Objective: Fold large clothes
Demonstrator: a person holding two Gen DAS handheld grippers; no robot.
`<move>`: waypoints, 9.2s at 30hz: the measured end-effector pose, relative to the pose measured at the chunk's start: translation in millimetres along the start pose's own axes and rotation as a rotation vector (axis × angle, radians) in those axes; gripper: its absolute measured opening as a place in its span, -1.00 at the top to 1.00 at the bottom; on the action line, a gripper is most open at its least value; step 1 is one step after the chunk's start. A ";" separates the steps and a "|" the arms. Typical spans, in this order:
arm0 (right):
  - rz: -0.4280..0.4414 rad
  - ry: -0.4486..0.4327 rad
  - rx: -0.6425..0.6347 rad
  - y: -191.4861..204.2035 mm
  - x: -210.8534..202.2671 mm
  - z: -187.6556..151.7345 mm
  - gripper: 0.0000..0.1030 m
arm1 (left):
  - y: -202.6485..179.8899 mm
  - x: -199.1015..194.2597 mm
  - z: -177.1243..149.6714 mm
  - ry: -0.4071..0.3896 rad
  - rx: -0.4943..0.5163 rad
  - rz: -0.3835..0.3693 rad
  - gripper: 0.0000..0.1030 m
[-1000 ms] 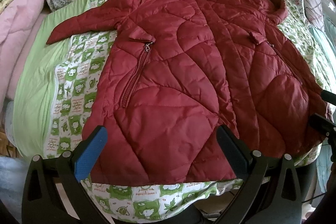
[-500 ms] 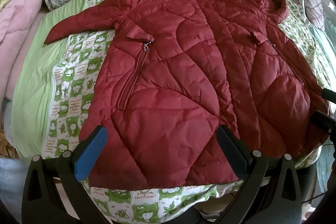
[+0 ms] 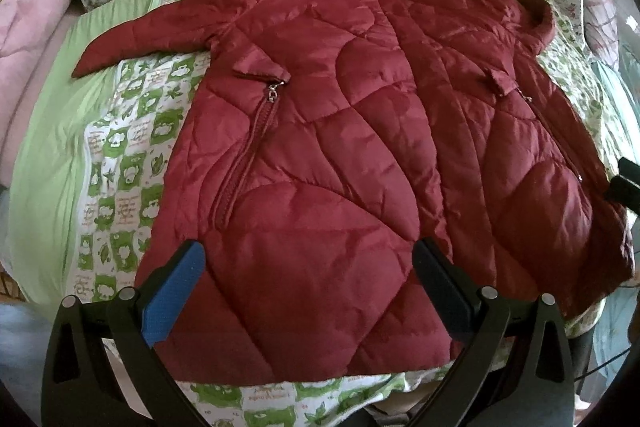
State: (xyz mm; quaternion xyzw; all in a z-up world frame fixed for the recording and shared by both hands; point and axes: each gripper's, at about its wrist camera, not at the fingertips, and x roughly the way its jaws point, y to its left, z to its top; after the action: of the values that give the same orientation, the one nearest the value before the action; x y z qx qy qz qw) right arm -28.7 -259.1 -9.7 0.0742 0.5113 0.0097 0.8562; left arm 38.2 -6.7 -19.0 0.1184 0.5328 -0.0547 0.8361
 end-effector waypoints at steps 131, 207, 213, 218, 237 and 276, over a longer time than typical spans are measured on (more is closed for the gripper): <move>0.047 -0.064 0.039 -74.4 204.4 192.3 -0.04 | 37.9 106.4 209.2 -0.211 -0.054 -0.264 0.64; 0.218 -0.030 -0.076 11.3 101.0 108.1 -0.22 | 386.2 235.2 185.6 -0.165 -0.964 -0.277 0.55; 0.231 -0.049 -0.060 9.7 97.4 110.3 -0.22 | 367.8 189.7 194.2 -0.274 -0.857 -0.283 0.83; 0.248 -0.065 -0.045 9.9 92.6 111.6 -0.22 | 339.2 147.9 194.9 -0.351 -0.780 -0.342 0.84; 0.273 -0.117 0.046 -22.1 71.6 113.7 -0.22 | 92.0 51.7 195.1 -0.431 -0.175 -0.424 0.87; 0.453 -0.067 0.398 -103.0 180.8 190.3 0.29 | -87.2 112.8 188.2 -0.216 0.038 -0.603 0.81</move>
State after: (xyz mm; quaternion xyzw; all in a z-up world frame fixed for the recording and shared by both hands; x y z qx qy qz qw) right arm 218.3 -366.6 -93.1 0.3530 0.4449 0.0977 0.8173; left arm 232.6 -135.3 -57.1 -0.0358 0.4509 -0.3224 0.8316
